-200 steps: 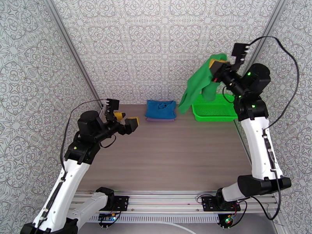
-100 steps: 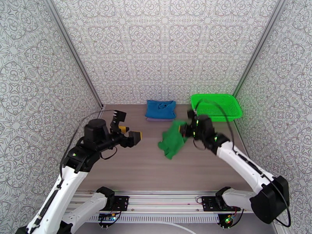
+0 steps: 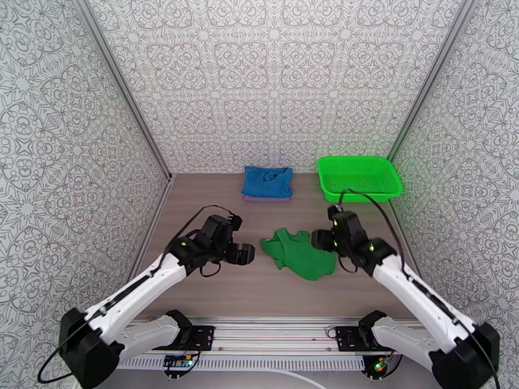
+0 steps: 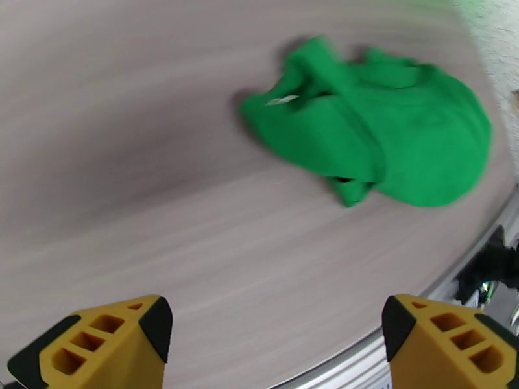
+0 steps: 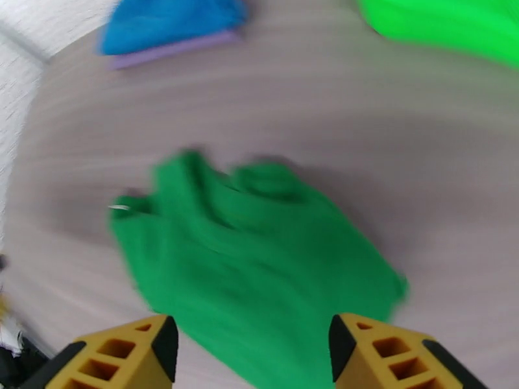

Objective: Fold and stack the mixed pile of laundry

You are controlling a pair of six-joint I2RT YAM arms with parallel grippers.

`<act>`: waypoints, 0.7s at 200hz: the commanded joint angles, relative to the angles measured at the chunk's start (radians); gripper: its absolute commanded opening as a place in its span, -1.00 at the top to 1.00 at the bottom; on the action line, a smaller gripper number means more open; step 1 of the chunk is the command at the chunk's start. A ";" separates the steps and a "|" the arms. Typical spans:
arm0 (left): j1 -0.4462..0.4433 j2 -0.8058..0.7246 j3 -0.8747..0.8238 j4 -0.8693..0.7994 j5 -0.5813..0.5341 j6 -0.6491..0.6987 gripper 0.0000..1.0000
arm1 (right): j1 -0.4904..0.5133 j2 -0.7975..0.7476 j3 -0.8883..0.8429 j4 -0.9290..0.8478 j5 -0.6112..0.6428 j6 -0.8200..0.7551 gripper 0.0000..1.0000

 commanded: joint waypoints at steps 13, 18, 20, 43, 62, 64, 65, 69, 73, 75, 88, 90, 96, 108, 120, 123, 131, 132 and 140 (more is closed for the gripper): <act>0.019 0.078 -0.049 0.176 0.059 -0.131 -0.62 | 0.055 0.355 0.241 -0.067 -0.166 -0.224 -0.17; 0.016 0.097 -0.049 0.183 0.066 -0.134 -0.59 | 0.055 0.407 0.263 -0.054 -0.186 -0.233 -0.15; 0.015 0.104 -0.048 0.185 0.067 -0.136 -0.59 | 0.055 0.428 0.270 -0.048 -0.196 -0.236 -0.14; -0.006 0.141 -0.061 0.219 0.068 -0.157 -0.57 | 0.056 0.638 0.366 -0.015 -0.213 -0.244 -0.08; -0.010 0.142 -0.077 0.246 0.071 -0.172 -0.57 | 0.055 0.761 0.411 0.020 -0.212 -0.241 -0.07; -0.010 0.142 -0.079 0.248 0.072 -0.172 -0.57 | 0.055 0.770 0.415 0.021 -0.209 -0.239 -0.07; -0.010 0.142 -0.079 0.248 0.072 -0.172 -0.57 | 0.055 0.777 0.418 0.022 -0.209 -0.239 -0.07; -0.009 0.144 -0.080 0.251 0.075 -0.172 -0.56 | 0.055 0.799 0.428 0.023 -0.204 -0.238 -0.06; -0.008 0.146 -0.080 0.253 0.078 -0.172 -0.56 | 0.055 0.817 0.438 0.024 -0.200 -0.237 -0.05; -0.008 0.147 -0.080 0.252 0.079 -0.171 -0.56 | 0.055 0.826 0.441 0.026 -0.199 -0.237 -0.05; -0.010 0.159 -0.075 0.250 0.092 -0.166 -0.56 | 0.055 0.867 0.452 0.048 -0.191 -0.232 -0.01; -0.011 0.160 -0.074 0.251 0.095 -0.165 -0.56 | 0.055 0.872 0.452 0.051 -0.190 -0.230 -0.01; -0.014 0.166 -0.071 0.250 0.104 -0.160 -0.55 | 0.055 0.885 0.455 0.060 -0.191 -0.228 0.01; -0.024 0.182 -0.065 0.249 0.109 -0.149 -0.55 | 0.055 0.908 0.459 0.080 -0.199 -0.221 0.09; -0.039 0.200 -0.055 0.247 0.138 -0.135 -0.53 | 0.056 0.923 0.461 0.100 -0.208 -0.214 0.23; -0.043 0.205 -0.053 0.245 0.143 -0.132 -0.53 | 0.056 0.926 0.462 0.104 -0.210 -0.213 0.27; -0.054 0.220 -0.044 0.242 0.151 -0.122 -0.52 | 0.055 0.933 0.469 0.116 -0.211 -0.211 0.38; -0.056 0.221 -0.043 0.241 0.151 -0.121 -0.51 | 0.055 0.933 0.470 0.116 -0.212 -0.211 0.39; -0.068 0.237 -0.032 0.235 0.153 -0.114 -0.51 | 0.055 0.937 0.478 0.125 -0.212 -0.210 0.61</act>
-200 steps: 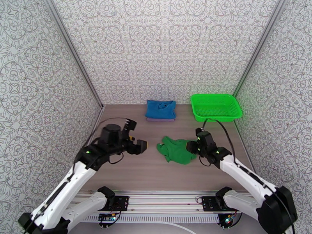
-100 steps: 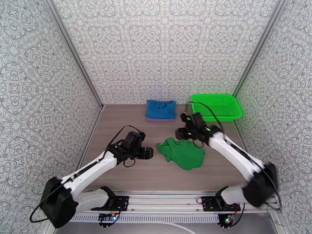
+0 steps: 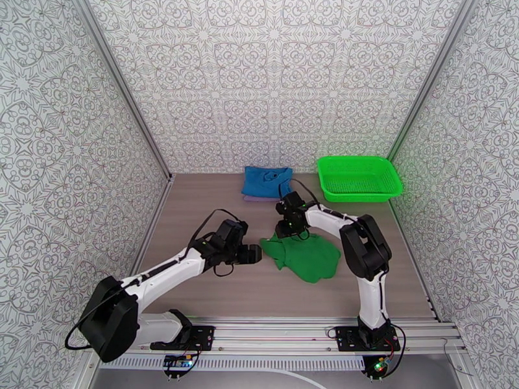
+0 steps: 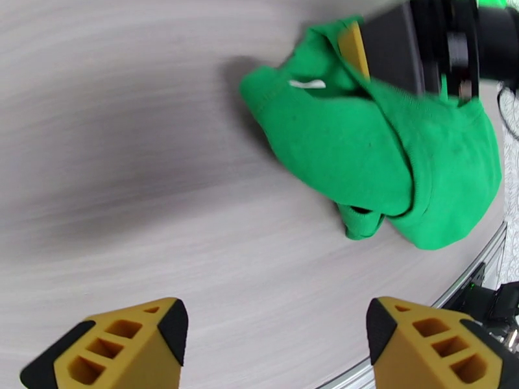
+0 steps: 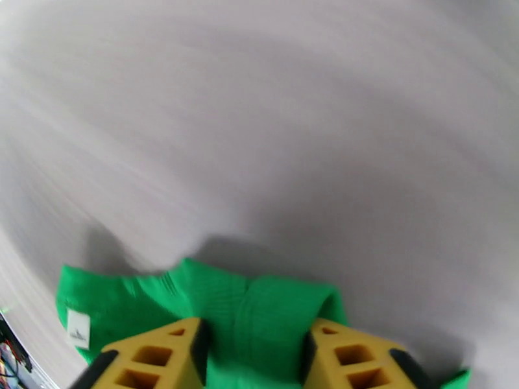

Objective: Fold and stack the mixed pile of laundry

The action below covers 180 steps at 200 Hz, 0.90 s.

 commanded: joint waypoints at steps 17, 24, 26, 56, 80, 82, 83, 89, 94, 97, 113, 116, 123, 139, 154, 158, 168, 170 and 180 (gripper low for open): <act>-0.059 0.075 0.054 0.000 0.048 0.039 -0.51 | 0.001 0.037 0.053 0.046 -0.003 0.007 1.00; -0.067 0.087 0.060 0.001 0.046 0.039 -0.50 | 0.000 0.017 0.058 0.039 0.010 0.000 1.00; -0.069 0.090 0.062 0.001 0.046 0.039 -0.49 | 0.000 0.010 0.058 0.037 0.015 -0.001 1.00; -0.095 0.127 0.078 0.024 0.037 0.025 -0.49 | -0.028 -0.196 -0.015 0.045 0.044 0.004 1.00; -0.101 0.155 0.090 0.059 0.035 0.013 -0.48 | -0.045 -0.414 -0.097 0.033 0.089 0.005 1.00; -0.101 0.158 0.091 0.061 0.036 0.012 -0.48 | -0.047 -0.433 -0.105 0.032 0.092 0.005 1.00; -0.101 0.159 0.092 0.061 0.037 0.012 -0.48 | -0.048 -0.442 -0.108 0.031 0.094 0.005 1.00; -0.101 0.168 0.100 0.068 0.038 0.011 -0.44 | -0.051 -0.495 -0.130 0.027 0.102 0.005 1.00; -0.101 0.177 0.108 0.073 0.038 0.010 -0.44 | -0.054 -0.537 -0.150 0.024 0.112 0.004 1.00; -0.101 0.182 0.112 0.076 0.040 0.010 -0.40 | -0.055 -0.562 -0.161 0.020 0.118 0.005 1.00; -0.102 0.209 0.141 0.082 0.044 0.008 -0.33 | -0.065 -0.678 -0.221 -0.006 0.156 0.008 1.00; -0.101 0.214 0.149 0.084 0.044 0.008 -0.32 | -0.068 -0.699 -0.231 -0.012 0.162 0.010 1.00; -0.101 0.224 0.162 0.085 0.044 0.007 -0.32 | -0.073 -0.742 -0.258 -0.025 0.177 0.012 1.00; -0.098 0.251 0.196 0.088 0.046 0.007 -0.23 | -0.083 -0.828 -0.321 -0.051 0.194 0.021 1.00; -0.088 0.276 0.232 0.096 0.056 0.015 -0.15 | -0.086 -0.888 -0.382 -0.058 0.185 0.038 1.00; -0.084 0.283 0.242 0.101 0.063 0.017 -0.14 | -0.086 -0.901 -0.398 -0.061 0.181 0.043 1.00; -0.071 0.303 0.267 0.109 0.079 0.024 -0.14 | -0.088 -0.930 -0.436 -0.065 0.168 0.058 1.00; -0.066 0.307 0.272 0.112 0.083 0.026 -0.14 | -0.088 -0.936 -0.443 -0.066 0.167 0.061 1.00; -0.047 0.332 0.298 0.125 0.109 0.033 -0.13 | -0.089 -0.965 -0.481 -0.072 0.158 0.076 1.00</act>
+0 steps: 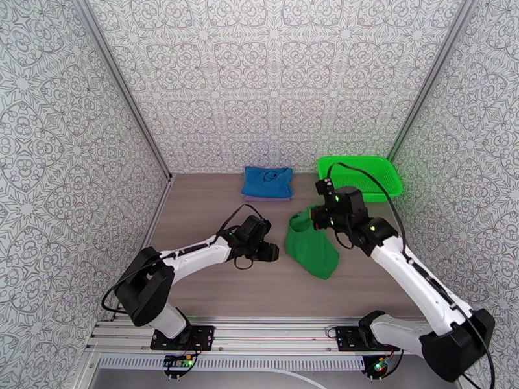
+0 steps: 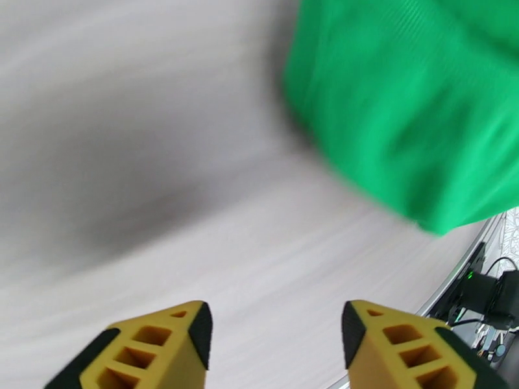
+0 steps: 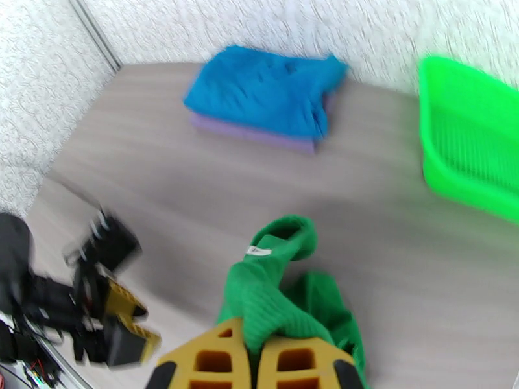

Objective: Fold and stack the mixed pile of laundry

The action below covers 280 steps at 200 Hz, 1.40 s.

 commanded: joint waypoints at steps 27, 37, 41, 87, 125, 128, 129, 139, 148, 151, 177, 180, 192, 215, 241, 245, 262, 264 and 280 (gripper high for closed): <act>0.102 0.157 0.169 0.067 0.151 0.033 -0.13 | -0.004 -0.141 -0.189 -0.086 -0.020 0.096 1.00; 0.120 0.217 0.231 0.057 0.185 0.047 -0.16 | -0.005 -0.179 -0.228 -0.095 -0.036 0.117 1.00; 0.124 0.242 0.265 0.047 0.197 0.054 -0.20 | -0.005 -0.193 -0.248 -0.098 -0.042 0.126 1.00; 0.103 0.519 0.635 -0.133 0.286 0.194 -0.47 | -0.006 -0.344 -0.397 -0.121 -0.065 0.208 1.00; 0.088 0.584 0.727 -0.191 0.273 0.266 -0.47 | -0.005 -0.368 -0.397 -0.146 -0.051 0.210 1.00; 0.088 0.589 0.735 -0.200 0.270 0.271 -0.47 | -0.005 -0.367 -0.396 -0.147 -0.050 0.210 1.00; 0.088 0.589 0.739 -0.203 0.269 0.273 -0.47 | -0.004 -0.367 -0.395 -0.147 -0.050 0.210 1.00; 0.087 0.627 0.765 -0.231 0.255 0.290 -0.46 | -0.005 -0.362 -0.392 -0.148 -0.054 0.207 1.00; 0.084 0.642 0.778 -0.246 0.236 0.304 -0.45 | -0.006 -0.360 -0.390 -0.149 -0.056 0.205 1.00; 0.084 0.646 0.781 -0.249 0.229 0.307 -0.44 | -0.006 -0.360 -0.390 -0.150 -0.056 0.205 1.00; 0.078 0.678 0.806 -0.251 0.167 0.327 -0.40 | -0.004 -0.363 -0.390 -0.149 -0.059 0.208 1.00; 0.077 0.682 0.812 -0.251 0.160 0.328 -0.40 | -0.005 -0.363 -0.390 -0.149 -0.059 0.210 1.00; 0.072 0.703 0.838 -0.251 0.137 0.332 -0.39 | -0.005 -0.363 -0.392 -0.148 -0.062 0.212 1.00; 0.062 0.731 0.880 -0.237 0.106 0.328 -0.38 | -0.006 -0.364 -0.394 -0.148 -0.071 0.215 1.00; 0.053 0.744 0.892 -0.196 0.089 0.307 -0.37 | -0.005 -0.367 -0.398 -0.144 -0.075 0.220 1.00; 0.052 0.746 0.893 -0.193 0.084 0.305 -0.37 | -0.004 -0.367 -0.398 -0.144 -0.076 0.220 1.00; 0.044 0.757 0.897 -0.180 0.041 0.301 -0.23 | -0.005 -0.369 -0.396 -0.142 -0.081 0.220 1.00; 0.044 0.758 0.897 -0.178 0.034 0.301 -0.19 | -0.004 -0.369 -0.395 -0.141 -0.081 0.220 1.00; 0.038 0.753 0.885 -0.151 -0.046 0.291 0.34 | -0.004 -0.370 -0.385 -0.140 -0.078 0.222 1.00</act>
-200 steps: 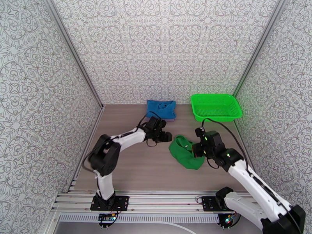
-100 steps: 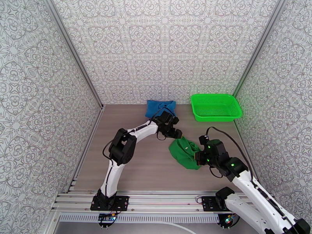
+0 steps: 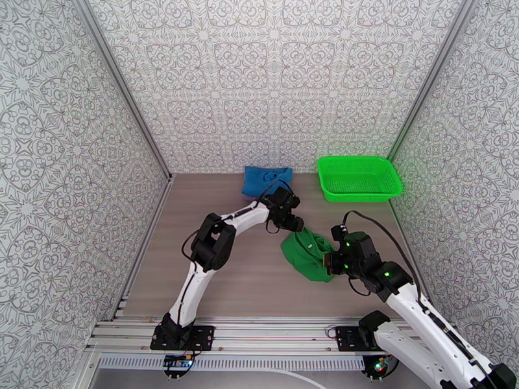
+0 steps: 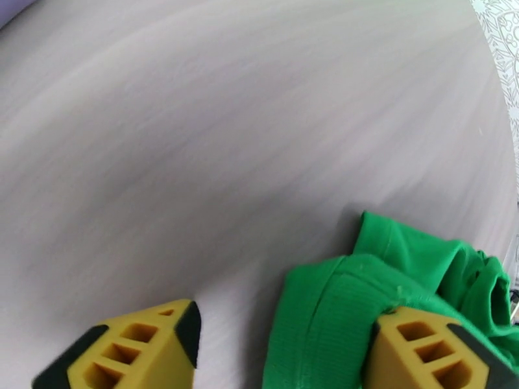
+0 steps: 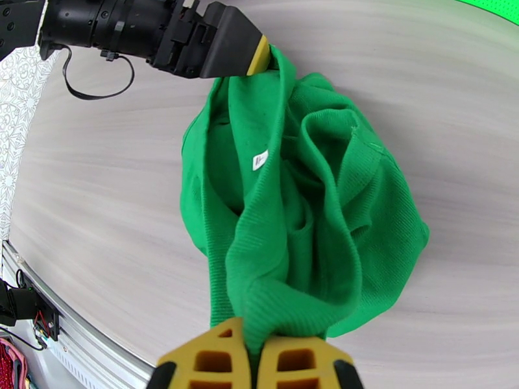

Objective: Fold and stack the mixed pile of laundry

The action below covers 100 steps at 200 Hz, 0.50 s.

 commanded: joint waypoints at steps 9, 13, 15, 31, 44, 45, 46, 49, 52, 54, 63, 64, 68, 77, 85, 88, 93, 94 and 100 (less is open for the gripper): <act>-0.017 0.005 -0.015 0.094 -0.186 -0.017 0.77 | -0.005 -0.014 0.018 -0.011 -0.013 0.020 1.00; -0.018 -0.009 -0.033 0.116 -0.212 -0.024 1.00 | -0.005 -0.014 0.024 -0.011 -0.010 0.019 1.00; -0.019 -0.017 -0.042 0.127 -0.224 -0.028 1.00 | -0.004 -0.014 0.026 -0.011 -0.007 0.020 1.00; -0.025 -0.113 -0.137 0.228 -0.322 -0.055 1.00 | -0.004 -0.015 0.059 -0.012 0.003 0.022 1.00; -0.033 -0.218 -0.203 0.282 -0.404 -0.067 1.00 | -0.004 -0.009 0.092 -0.008 0.009 0.019 1.00; -0.034 -0.226 -0.205 0.286 -0.411 -0.067 1.00 | -0.004 -0.009 0.095 -0.007 0.010 0.019 1.00; -0.035 -0.230 -0.211 0.288 -0.418 -0.068 1.00 | -0.003 -0.008 0.099 -0.007 0.010 0.018 1.00; -0.038 -0.257 -0.223 0.294 -0.441 -0.067 1.00 | -0.004 -0.004 0.109 -0.006 0.010 0.016 1.00; -0.040 -0.279 -0.234 0.300 -0.463 -0.063 1.00 | -0.005 0.001 0.120 -0.003 0.009 0.016 1.00; -0.043 -0.299 -0.241 0.302 -0.478 -0.061 1.00 | -0.005 0.004 0.128 -0.001 0.009 0.013 1.00; -0.052 -0.376 -0.270 0.307 -0.548 -0.047 1.00 | -0.005 0.028 0.169 0.007 0.001 0.002 1.00; -0.053 -0.386 -0.272 0.307 -0.555 -0.046 1.00 | -0.005 0.031 0.175 0.008 0.000 0.000 1.00; -0.057 -0.418 -0.282 0.305 -0.585 -0.039 1.00 | -0.005 0.045 0.198 0.012 -0.007 -0.006 1.00; -0.062 -0.496 -0.298 0.291 -0.644 -0.025 1.00 | -0.006 0.084 0.257 0.022 -0.024 -0.021 1.00; -0.068 -0.560 -0.305 0.271 -0.690 -0.012 1.00 | -0.004 0.127 0.317 0.028 -0.045 -0.036 1.00; -0.070 -0.584 -0.306 0.263 -0.707 -0.006 1.00 | -0.004 0.143 0.341 0.031 -0.058 -0.042 1.00; -0.073 -0.624 -0.306 0.245 -0.737 0.003 1.00 | -0.004 0.170 0.383 0.036 -0.074 -0.050 1.00; -0.073 -0.632 -0.306 0.242 -0.744 0.005 1.00 | -0.004 0.175 0.390 0.037 -0.076 -0.052 1.00; -0.078 -0.676 -0.306 0.222 -0.779 0.017 1.00 | -0.004 0.206 0.440 0.044 -0.092 -0.059 1.00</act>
